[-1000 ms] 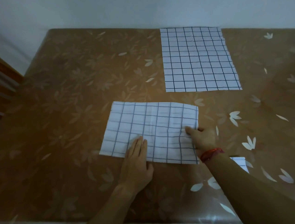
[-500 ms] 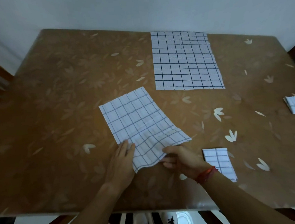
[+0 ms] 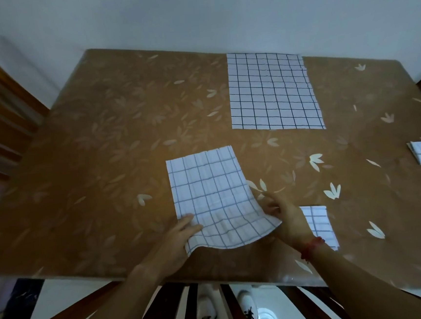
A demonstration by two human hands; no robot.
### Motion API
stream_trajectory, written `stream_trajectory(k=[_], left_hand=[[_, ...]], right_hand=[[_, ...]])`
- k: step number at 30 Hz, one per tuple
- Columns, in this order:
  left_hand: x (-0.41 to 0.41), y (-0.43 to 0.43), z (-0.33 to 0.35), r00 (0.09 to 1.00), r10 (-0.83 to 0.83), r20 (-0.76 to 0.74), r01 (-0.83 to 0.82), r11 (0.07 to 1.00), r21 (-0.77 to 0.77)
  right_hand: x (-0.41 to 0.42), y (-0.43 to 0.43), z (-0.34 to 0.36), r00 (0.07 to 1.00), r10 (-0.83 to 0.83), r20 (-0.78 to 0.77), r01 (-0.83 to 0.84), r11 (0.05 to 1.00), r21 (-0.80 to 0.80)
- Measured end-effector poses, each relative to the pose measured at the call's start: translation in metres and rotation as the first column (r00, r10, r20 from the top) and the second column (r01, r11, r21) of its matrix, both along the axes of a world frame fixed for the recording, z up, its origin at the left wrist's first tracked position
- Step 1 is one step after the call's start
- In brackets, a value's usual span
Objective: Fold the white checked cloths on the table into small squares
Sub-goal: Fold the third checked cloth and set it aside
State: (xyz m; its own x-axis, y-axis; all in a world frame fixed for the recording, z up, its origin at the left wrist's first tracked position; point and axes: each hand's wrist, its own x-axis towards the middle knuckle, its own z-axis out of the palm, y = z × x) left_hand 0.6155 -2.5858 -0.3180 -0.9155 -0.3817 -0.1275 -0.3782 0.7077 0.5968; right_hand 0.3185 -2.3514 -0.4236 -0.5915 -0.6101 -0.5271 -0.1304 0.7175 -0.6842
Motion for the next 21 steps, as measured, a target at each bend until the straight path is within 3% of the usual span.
stream_trajectory(k=[2,5,7,11,16,21], left_hand=[[0.010,0.004,0.003,1.000,-0.017,0.014,0.016,0.999,0.030],[0.021,0.008,0.008,0.999,0.007,0.031,-0.010,0.996,0.092],[0.028,0.010,0.011,0.998,0.036,0.048,-0.042,0.992,0.117],[0.036,0.007,0.019,0.996,0.074,0.050,-0.081,0.983,0.164],[0.034,0.004,0.024,0.986,0.160,-0.055,-0.149,0.975,0.167],[0.021,-0.013,0.034,0.955,0.284,-0.085,-0.256,0.935,0.244]], right_hand=[[0.038,-0.040,0.111,0.967,0.100,-0.233,-0.113,0.993,-0.041],[0.044,-0.044,0.122,0.812,0.403,-0.423,-0.434,0.901,0.025],[0.042,-0.038,0.108,0.761,0.485,-0.431,-0.504,0.860,0.078],[0.045,-0.043,0.116,0.744,0.510,-0.432,-0.543,0.838,0.054],[0.045,-0.050,0.119,0.726,0.549,-0.413,-0.585,0.810,0.049],[0.044,-0.068,0.128,0.862,0.387,-0.327,-0.406,0.914,0.013]])
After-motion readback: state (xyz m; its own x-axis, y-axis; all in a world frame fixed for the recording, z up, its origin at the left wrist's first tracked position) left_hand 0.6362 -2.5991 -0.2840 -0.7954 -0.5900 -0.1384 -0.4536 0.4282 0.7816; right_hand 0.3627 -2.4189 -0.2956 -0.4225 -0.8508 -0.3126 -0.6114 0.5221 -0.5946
